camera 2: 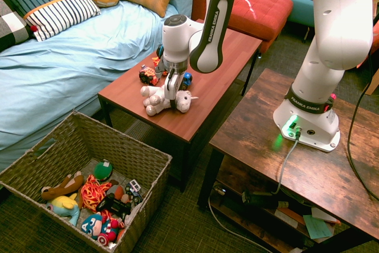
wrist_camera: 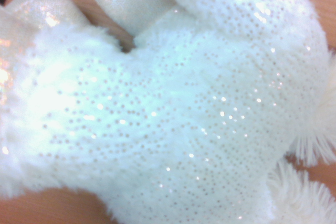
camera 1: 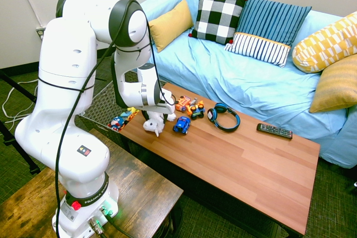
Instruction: Put the stuffed toy in the basket
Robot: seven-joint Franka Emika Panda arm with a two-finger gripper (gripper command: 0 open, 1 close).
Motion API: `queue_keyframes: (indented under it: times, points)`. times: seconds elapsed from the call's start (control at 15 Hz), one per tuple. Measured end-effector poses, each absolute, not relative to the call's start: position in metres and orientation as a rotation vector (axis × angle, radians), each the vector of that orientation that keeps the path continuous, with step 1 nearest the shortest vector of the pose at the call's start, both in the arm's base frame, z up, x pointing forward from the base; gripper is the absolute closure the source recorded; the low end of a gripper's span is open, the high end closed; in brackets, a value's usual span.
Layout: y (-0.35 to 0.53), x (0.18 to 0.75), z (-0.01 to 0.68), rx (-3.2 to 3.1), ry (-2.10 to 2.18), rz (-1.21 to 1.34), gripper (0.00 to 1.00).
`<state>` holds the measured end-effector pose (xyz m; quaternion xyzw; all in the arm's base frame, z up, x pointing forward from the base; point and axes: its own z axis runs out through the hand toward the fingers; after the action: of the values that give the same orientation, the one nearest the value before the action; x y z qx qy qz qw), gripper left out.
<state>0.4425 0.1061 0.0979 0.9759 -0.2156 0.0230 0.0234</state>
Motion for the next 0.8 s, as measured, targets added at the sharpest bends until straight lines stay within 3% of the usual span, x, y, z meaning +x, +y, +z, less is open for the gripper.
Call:
queue_keyframes:
  times: [0.8]
  points:
    - [0.109, 0.455, 0.107, 3.032, -0.677, 0.088, 1.00]
